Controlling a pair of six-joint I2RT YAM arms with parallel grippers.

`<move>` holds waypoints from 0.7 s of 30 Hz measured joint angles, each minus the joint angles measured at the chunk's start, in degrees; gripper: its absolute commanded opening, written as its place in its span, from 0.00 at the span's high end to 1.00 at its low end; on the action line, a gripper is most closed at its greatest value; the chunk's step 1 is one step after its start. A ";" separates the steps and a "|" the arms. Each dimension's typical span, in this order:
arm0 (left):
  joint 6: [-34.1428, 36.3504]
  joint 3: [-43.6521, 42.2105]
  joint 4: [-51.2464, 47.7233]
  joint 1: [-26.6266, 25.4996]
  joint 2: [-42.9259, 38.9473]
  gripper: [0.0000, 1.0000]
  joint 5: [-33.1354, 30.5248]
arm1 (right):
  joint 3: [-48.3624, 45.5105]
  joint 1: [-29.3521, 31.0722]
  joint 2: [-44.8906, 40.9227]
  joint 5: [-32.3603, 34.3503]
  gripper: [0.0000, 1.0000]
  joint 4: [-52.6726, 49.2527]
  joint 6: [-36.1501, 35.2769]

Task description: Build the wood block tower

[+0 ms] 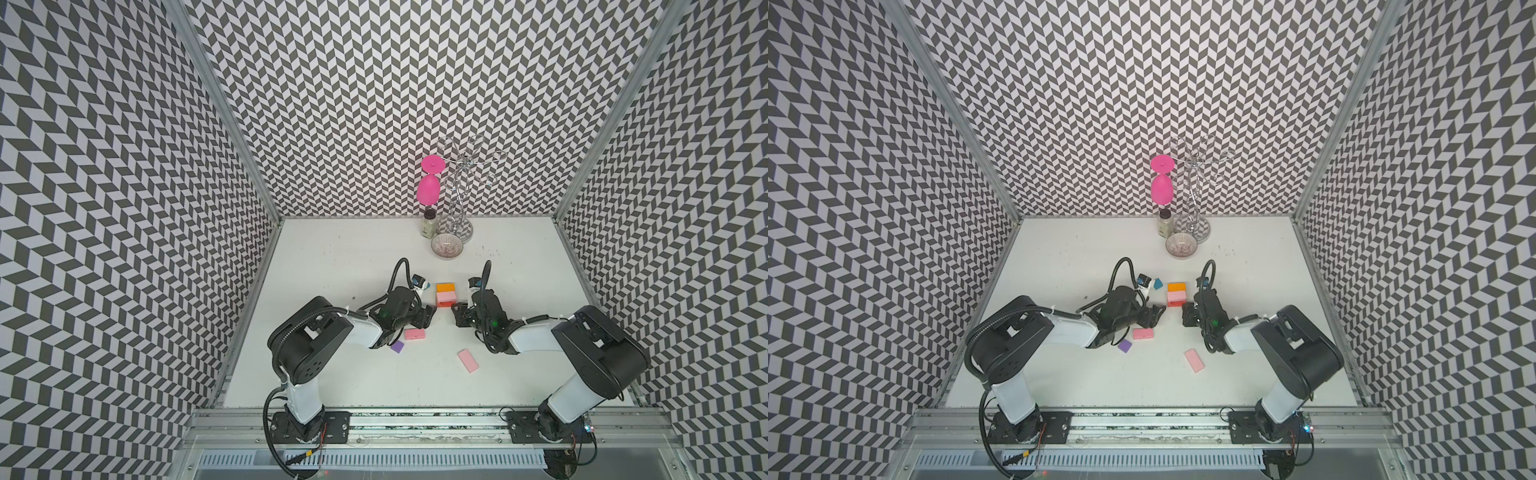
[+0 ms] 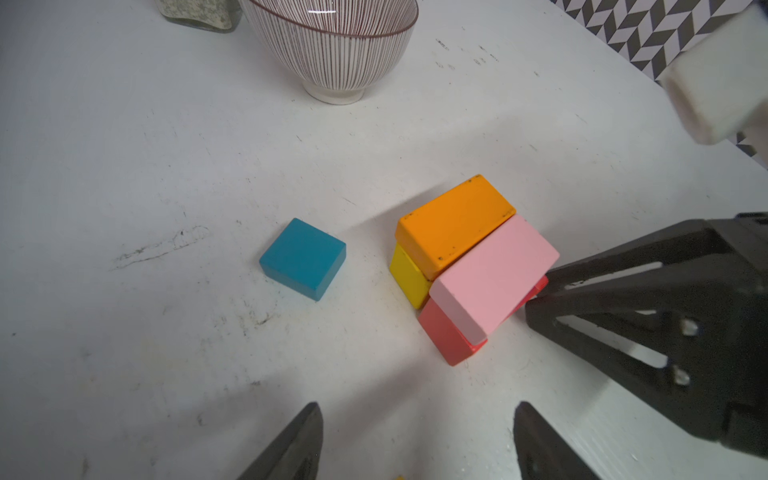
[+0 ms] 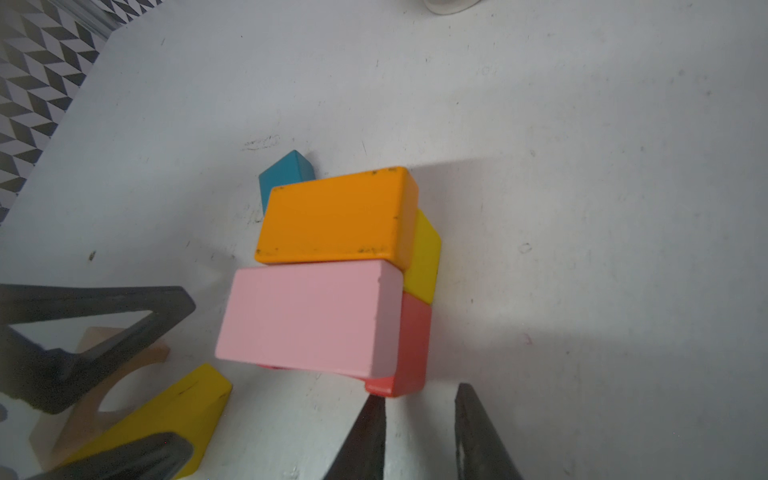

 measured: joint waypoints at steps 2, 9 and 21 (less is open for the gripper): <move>0.13 0.33 0.13 0.00 0.35 0.27 0.00 | 0.00 0.04 -0.04 0.00 0.71 -0.02 0.00; 0.66 1.51 0.90 0.00 1.84 0.27 0.46 | -0.72 0.46 -1.49 0.22 0.70 -1.20 0.04; 1.95 3.54 -1.03 -0.09 4.85 0.33 -1.75 | -1.49 0.50 -2.54 0.70 0.70 -1.99 0.07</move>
